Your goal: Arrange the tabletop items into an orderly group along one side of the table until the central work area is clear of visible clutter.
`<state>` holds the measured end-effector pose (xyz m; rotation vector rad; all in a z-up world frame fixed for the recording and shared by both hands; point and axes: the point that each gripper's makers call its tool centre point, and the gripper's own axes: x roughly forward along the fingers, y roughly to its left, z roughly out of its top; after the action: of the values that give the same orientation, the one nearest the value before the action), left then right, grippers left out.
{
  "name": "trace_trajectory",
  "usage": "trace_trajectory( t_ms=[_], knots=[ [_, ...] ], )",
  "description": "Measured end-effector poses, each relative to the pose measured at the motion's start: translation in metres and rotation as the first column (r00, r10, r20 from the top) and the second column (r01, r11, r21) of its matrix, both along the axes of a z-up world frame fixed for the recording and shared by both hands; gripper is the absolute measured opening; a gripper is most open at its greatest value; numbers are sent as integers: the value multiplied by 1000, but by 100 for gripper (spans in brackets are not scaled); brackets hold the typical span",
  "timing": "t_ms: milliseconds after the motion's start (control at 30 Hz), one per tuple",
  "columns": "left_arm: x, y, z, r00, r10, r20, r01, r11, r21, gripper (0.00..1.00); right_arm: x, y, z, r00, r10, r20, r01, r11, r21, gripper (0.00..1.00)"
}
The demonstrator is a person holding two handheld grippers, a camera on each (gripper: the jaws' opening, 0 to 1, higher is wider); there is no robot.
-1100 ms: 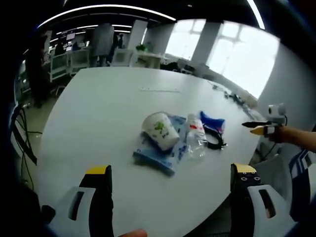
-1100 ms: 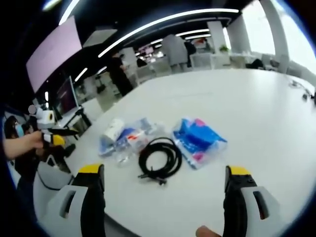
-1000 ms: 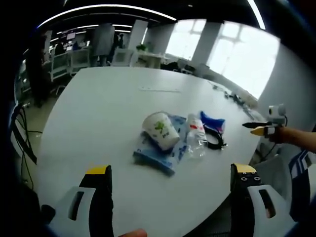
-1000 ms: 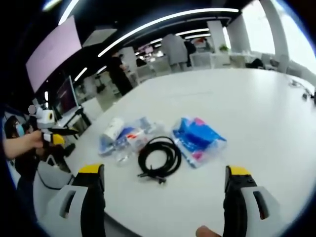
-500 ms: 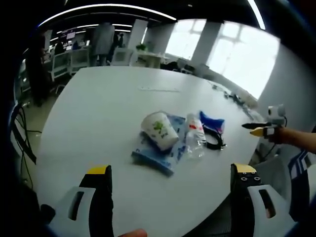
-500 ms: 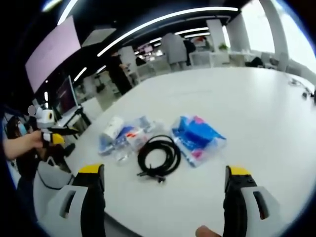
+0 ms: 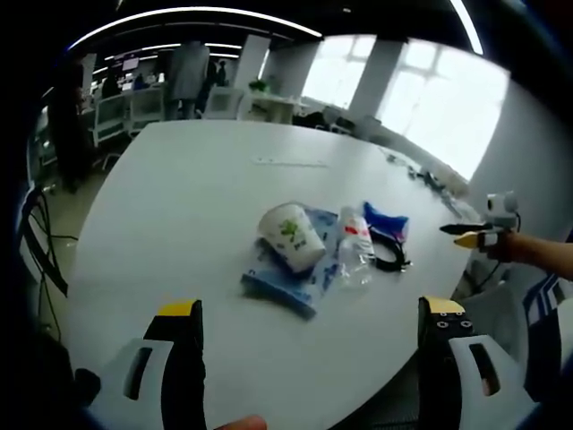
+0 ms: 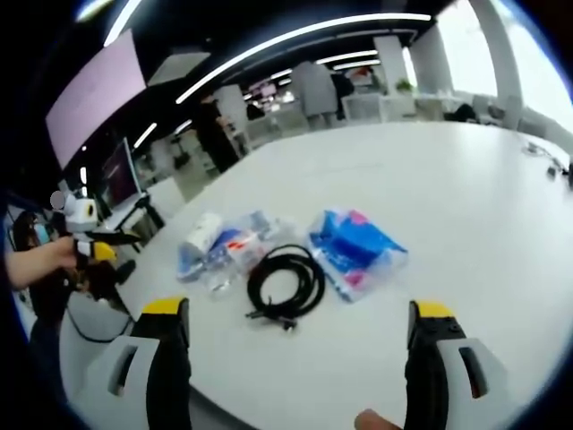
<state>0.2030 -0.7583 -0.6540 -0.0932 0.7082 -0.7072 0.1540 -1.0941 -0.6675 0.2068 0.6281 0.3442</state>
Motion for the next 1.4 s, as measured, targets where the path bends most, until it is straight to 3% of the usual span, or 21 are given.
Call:
trace_trajectory(
  t_ms=[867, 1400],
  knots=[
    [4, 0, -4, 1000, -11, -21, 11, 1000, 13, 100, 2, -4, -9, 1000, -18, -20, 18, 1000, 21, 100],
    [4, -1, -3, 1000, -17, -25, 17, 1000, 2, 100, -2, 3, -11, 999, 18, -41, -18, 1000, 1, 100]
  ],
)
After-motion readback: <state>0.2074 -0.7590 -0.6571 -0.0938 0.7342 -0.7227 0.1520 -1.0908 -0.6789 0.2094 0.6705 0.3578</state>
